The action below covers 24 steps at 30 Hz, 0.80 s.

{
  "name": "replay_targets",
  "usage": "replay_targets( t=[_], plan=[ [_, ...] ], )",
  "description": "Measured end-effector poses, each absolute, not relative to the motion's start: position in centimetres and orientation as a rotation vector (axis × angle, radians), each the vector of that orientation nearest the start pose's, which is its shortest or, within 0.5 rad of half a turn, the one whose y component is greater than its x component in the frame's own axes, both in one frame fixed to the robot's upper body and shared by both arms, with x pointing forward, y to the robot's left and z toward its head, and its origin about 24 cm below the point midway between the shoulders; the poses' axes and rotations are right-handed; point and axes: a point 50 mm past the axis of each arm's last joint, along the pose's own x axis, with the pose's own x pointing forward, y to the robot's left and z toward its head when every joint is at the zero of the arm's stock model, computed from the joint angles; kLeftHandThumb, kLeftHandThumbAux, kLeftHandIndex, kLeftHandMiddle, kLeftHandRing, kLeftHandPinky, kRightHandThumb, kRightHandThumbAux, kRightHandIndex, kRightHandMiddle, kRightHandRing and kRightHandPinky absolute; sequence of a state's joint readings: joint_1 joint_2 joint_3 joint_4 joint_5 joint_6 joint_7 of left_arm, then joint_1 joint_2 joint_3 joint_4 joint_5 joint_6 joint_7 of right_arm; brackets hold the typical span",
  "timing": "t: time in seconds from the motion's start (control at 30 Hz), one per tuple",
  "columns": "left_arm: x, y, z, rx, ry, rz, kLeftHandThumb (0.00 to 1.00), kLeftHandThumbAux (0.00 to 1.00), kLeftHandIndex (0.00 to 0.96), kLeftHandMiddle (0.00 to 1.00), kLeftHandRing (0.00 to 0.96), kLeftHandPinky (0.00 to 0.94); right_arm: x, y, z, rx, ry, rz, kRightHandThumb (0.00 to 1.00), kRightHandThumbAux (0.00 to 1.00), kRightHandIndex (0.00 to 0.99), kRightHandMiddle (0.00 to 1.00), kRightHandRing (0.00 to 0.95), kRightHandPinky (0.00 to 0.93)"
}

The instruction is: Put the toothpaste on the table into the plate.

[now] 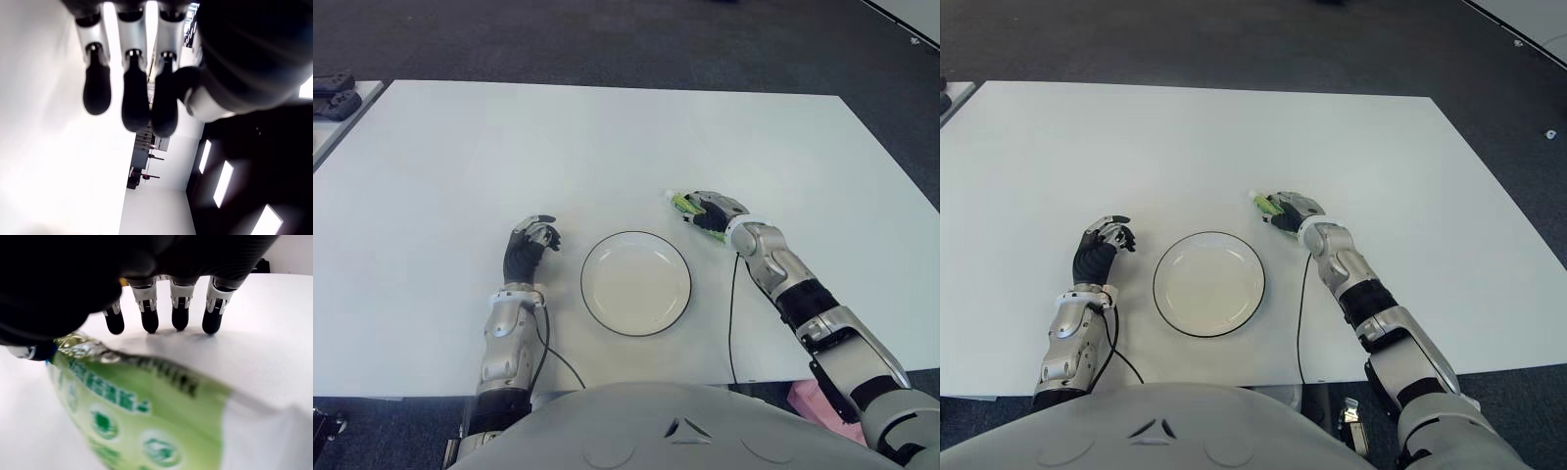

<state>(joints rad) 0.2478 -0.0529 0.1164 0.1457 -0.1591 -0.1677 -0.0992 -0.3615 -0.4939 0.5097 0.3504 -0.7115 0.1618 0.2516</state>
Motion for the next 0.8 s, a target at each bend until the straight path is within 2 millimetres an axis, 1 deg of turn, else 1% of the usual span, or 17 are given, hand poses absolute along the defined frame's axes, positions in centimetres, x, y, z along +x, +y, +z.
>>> replay_targets(
  t=[0.2,0.47,0.8],
  plan=[
    [18.6,17.8,-2.9,-0.199,0.195,0.135,0.708,0.717,0.434,0.635,0.628,0.621,28.8,-16.2,1.8,-1.337,0.260,0.524,0.569,0.200,0.000,0.000,0.000,0.000],
    [18.6,17.8,-2.9,-0.197,0.189,0.132,0.707,0.718,0.434,0.638,0.630,0.621,28.0,-15.7,2.2,-1.312,0.242,0.504,0.570,0.201,0.000,0.000,0.000,0.000],
    [18.5,17.8,-2.9,-0.191,0.186,0.128,0.707,0.718,0.434,0.649,0.640,0.629,26.7,-14.4,2.0,-1.312,0.200,0.477,0.553,0.216,0.000,0.000,0.000,0.000]
  ],
)
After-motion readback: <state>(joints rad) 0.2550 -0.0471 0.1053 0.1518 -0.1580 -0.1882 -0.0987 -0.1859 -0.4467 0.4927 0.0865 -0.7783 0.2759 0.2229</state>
